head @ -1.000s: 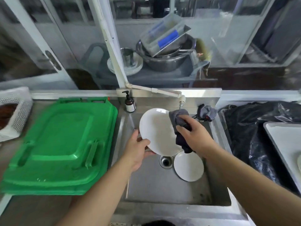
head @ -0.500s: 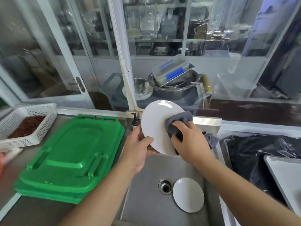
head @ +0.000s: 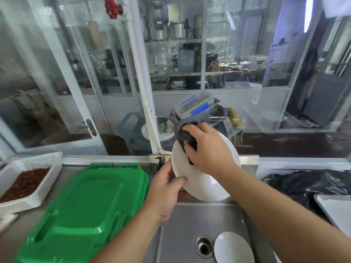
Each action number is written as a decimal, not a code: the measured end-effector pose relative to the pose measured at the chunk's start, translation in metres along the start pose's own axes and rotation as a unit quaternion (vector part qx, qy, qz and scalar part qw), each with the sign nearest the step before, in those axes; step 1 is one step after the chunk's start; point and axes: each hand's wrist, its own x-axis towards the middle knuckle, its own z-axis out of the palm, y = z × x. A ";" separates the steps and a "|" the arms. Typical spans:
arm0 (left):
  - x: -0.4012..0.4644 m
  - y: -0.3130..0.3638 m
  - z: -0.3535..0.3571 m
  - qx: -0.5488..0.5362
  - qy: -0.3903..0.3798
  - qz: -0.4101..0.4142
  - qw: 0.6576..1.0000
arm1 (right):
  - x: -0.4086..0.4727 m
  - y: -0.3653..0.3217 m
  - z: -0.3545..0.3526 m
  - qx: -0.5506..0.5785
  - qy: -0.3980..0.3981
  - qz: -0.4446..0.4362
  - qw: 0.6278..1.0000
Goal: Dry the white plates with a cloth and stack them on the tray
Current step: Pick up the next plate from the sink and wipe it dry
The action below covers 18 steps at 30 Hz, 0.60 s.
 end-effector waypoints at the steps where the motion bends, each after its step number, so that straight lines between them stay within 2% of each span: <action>1: 0.001 0.006 -0.004 -0.002 0.005 0.012 1.000 | 0.010 0.000 0.000 -0.014 0.017 0.015 1.000; 6: 0.009 0.031 -0.022 -0.029 0.029 0.046 0.998 | 0.039 0.011 0.003 -0.067 0.050 0.106 0.991; 11: 0.018 0.044 -0.031 -0.038 0.044 0.064 0.996 | 0.019 0.019 0.015 -0.076 0.049 0.171 0.981; 15: 0.027 0.043 -0.033 -0.012 0.060 0.071 0.996 | -0.016 0.006 0.030 -0.012 0.019 0.207 0.978; 18: 0.028 0.035 -0.030 0.002 0.069 0.063 0.996 | -0.037 -0.018 0.037 0.041 0.013 0.173 0.984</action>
